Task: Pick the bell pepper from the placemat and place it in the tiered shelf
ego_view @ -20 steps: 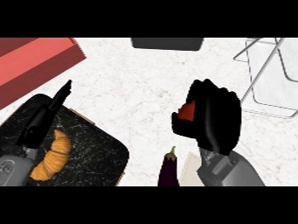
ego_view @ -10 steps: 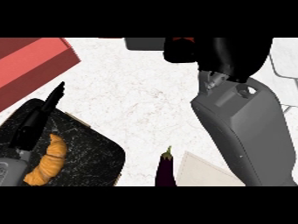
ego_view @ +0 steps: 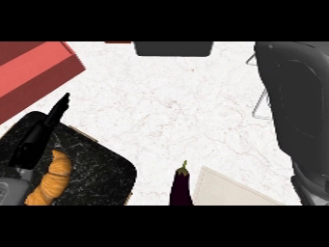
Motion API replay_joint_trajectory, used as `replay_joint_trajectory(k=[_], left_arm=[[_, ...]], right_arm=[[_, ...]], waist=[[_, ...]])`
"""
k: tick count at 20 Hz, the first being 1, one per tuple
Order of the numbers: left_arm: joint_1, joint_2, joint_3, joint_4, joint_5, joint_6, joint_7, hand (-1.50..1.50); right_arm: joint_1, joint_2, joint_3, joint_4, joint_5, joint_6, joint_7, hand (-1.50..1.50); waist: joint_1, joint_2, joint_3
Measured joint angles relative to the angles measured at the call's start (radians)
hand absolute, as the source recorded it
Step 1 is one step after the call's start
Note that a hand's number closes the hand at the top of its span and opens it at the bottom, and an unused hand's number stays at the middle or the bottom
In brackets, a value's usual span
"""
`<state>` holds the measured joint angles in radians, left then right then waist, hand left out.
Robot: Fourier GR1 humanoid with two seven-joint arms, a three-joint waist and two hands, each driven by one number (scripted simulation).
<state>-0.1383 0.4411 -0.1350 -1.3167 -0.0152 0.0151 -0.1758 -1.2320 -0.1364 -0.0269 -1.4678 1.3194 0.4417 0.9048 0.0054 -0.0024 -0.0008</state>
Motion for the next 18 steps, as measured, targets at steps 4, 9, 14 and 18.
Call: replay_joint_trajectory(k=[4,9,14,18], left_arm=[[-0.001,-0.003,0.007,-0.01,-0.004,-0.003,0.016,0.0],[0.006,-0.02,0.012,-0.019,-0.015,-0.004,0.019,0.0],[0.001,-0.039,0.018,-0.018,-0.037,-0.001,0.025,0.0],[0.024,-0.033,0.031,-0.04,-0.041,-0.017,0.018,0.0]], right_arm=[[-0.017,-0.074,-0.055,0.071,-0.016,0.062,-0.044,1.5],[0.021,-0.16,-0.098,0.14,-0.017,0.06,-0.09,1.5],[0.076,-0.202,-0.119,0.152,-0.041,0.048,-0.141,1.5],[0.12,-0.249,-0.164,0.188,-0.087,0.015,-0.221,1.5]], waist=[[-0.001,0.001,0.0],[-0.001,0.002,0.001],[-0.004,0.002,0.001],[0.0,0.002,0.001]])
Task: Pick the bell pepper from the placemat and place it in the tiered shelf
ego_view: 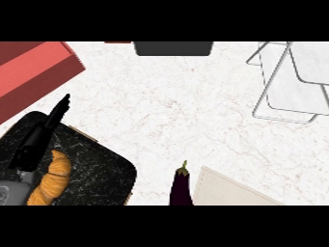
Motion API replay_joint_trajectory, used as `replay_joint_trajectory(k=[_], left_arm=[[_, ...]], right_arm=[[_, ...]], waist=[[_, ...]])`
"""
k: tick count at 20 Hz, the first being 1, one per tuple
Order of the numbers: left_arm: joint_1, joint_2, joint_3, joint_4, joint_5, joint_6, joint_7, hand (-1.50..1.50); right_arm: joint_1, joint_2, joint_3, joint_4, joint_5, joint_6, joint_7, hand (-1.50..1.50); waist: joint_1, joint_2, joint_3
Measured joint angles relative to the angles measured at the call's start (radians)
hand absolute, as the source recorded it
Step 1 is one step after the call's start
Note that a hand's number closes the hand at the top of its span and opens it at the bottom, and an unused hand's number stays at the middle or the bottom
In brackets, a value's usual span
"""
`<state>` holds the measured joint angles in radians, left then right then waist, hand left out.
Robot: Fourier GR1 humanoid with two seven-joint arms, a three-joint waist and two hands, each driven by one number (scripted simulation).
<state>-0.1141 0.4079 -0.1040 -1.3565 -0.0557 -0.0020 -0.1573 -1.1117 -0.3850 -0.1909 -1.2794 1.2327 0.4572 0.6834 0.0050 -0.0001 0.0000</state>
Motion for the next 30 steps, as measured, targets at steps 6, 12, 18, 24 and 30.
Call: replay_joint_trajectory(k=[6,12,18,24,30], left_arm=[[-0.004,-0.005,0.021,0.005,-0.007,-0.023,-0.002,0.0],[-0.01,-0.016,0.04,0.027,-0.026,-0.034,-0.021,0.0],[-0.009,-0.03,0.04,0.018,-0.034,-0.035,-0.009,0.0],[0.002,-0.038,0.039,0.002,-0.043,-0.032,0.0,0.0],[0.002,-0.042,0.046,0.012,-0.05,-0.037,-0.007,0.0]], right_arm=[[0.104,0.002,-0.025,0.032,-0.046,-0.083,-0.077,1.5],[0.159,0.006,-0.027,0.068,-0.057,-0.181,-0.121,1.5],[0.206,-0.012,-0.05,0.082,-0.069,-0.253,-0.161,1.5],[0.253,0.016,-0.116,0.07,-0.131,-0.336,-0.175,-1.5],[0.3,0.043,-0.195,0.002,-0.233,-0.458,-0.24,-1.5]], waist=[[0.0,0.001,0.0],[0.002,-0.008,-0.009],[0.007,-0.02,-0.023],[0.007,-0.02,-0.022],[-0.001,-0.006,-0.006]])
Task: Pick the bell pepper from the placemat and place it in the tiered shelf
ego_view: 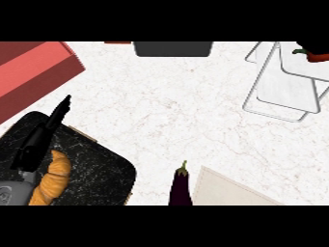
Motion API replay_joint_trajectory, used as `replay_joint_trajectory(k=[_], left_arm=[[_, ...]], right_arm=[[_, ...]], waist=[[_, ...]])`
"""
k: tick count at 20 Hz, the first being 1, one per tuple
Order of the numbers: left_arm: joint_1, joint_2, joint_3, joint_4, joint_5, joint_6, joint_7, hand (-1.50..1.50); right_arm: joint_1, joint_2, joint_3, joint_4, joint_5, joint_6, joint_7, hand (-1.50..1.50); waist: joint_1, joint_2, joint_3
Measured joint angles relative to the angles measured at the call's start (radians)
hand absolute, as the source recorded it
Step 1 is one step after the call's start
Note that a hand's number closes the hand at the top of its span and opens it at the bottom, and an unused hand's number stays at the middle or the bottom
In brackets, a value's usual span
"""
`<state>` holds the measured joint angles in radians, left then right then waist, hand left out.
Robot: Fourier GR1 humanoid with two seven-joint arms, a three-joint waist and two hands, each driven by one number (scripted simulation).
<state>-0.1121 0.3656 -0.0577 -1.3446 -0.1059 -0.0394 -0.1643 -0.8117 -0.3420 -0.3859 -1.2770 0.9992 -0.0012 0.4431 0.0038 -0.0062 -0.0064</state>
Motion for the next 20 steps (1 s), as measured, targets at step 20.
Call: replay_joint_trajectory(k=[20], left_arm=[[0.042,-0.001,0.041,-0.022,-0.005,-0.005,0.001,0.0]], right_arm=[[0.317,-0.209,-0.552,-0.572,-0.508,0.361,0.226,-1.5]], waist=[[-0.04,-0.004,0.007]])
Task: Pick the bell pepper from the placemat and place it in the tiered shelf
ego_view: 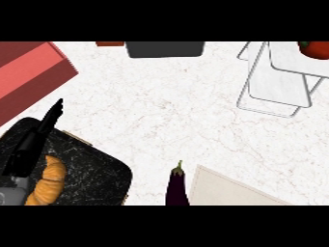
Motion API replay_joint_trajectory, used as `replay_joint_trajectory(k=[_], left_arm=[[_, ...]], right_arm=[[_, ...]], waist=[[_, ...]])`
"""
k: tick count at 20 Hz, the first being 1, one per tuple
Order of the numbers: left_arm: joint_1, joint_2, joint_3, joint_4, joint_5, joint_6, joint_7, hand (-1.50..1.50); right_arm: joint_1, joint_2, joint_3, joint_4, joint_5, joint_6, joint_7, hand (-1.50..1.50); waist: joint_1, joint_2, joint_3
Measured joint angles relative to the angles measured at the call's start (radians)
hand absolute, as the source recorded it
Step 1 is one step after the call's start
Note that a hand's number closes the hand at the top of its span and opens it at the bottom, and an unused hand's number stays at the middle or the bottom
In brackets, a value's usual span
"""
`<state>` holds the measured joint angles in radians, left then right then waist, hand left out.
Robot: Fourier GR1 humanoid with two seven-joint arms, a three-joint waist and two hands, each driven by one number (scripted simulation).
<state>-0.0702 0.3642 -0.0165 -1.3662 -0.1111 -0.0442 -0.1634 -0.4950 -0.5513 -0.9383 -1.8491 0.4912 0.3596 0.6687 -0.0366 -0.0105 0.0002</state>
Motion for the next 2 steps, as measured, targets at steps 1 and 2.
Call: replay_joint_trajectory(k=[1,2], left_arm=[[-0.008,-0.002,0.0,0.0,-0.001,-0.002,0.006,0.0],[-0.006,-0.005,0.001,0.0,-0.002,-0.001,0.006,0.0]], right_arm=[[0.02,-0.014,-0.036,-0.023,-0.044,0.034,0.009,-1.5],[0.041,-0.033,-0.081,-0.027,-0.089,0.062,0.003,-1.5]], waist=[[0.001,0.001,0.0],[0.002,0.001,0.0]])
